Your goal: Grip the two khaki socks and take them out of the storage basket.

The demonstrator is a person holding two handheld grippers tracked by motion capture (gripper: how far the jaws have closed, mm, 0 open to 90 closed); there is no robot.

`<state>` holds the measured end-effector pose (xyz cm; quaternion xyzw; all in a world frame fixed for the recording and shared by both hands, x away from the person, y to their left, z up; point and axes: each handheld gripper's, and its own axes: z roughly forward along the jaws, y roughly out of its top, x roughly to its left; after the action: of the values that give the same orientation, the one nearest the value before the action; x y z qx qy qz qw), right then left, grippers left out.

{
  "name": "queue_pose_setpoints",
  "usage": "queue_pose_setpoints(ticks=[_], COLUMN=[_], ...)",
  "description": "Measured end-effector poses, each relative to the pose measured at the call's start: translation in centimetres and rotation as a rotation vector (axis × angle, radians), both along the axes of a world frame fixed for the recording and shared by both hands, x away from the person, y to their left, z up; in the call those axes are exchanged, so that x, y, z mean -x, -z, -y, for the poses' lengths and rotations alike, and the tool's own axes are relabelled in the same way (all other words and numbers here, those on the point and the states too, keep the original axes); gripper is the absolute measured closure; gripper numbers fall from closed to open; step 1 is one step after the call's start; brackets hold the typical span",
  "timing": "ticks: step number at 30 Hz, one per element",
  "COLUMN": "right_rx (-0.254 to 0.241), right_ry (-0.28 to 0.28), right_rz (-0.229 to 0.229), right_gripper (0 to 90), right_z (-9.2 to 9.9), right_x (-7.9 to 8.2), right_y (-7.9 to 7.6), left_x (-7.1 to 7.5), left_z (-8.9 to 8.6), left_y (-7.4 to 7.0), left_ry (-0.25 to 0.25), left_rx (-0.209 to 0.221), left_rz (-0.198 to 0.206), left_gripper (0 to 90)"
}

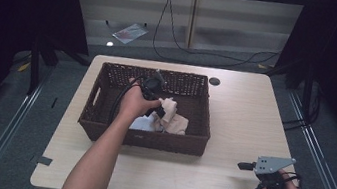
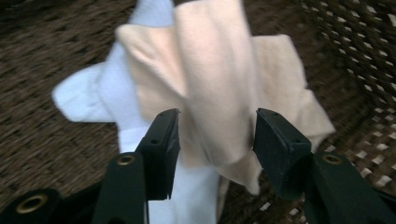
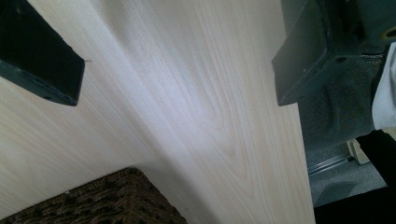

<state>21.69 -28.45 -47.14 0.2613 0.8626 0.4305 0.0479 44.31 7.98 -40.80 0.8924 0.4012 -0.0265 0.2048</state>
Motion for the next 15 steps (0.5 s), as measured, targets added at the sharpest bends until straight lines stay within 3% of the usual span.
queue_pose_setpoints(ticks=[7,15], right_rx=[0.003,0.004], right_ry=[-0.002,-0.008], right_rz=[-0.003,-0.003], right_gripper=[2.0,2.1], right_z=[0.0,-0.1], right_x=[0.0,-0.1], right_y=[0.0,0.1], left_x=[0.0,0.0], left_z=[-0.1,-0.8], left_y=[-0.1,-1.3], left_ry=[-0.021,-0.041], left_rx=[-0.016,0.002], left_rz=[-0.017,-0.040], left_gripper=[80.4,83.8])
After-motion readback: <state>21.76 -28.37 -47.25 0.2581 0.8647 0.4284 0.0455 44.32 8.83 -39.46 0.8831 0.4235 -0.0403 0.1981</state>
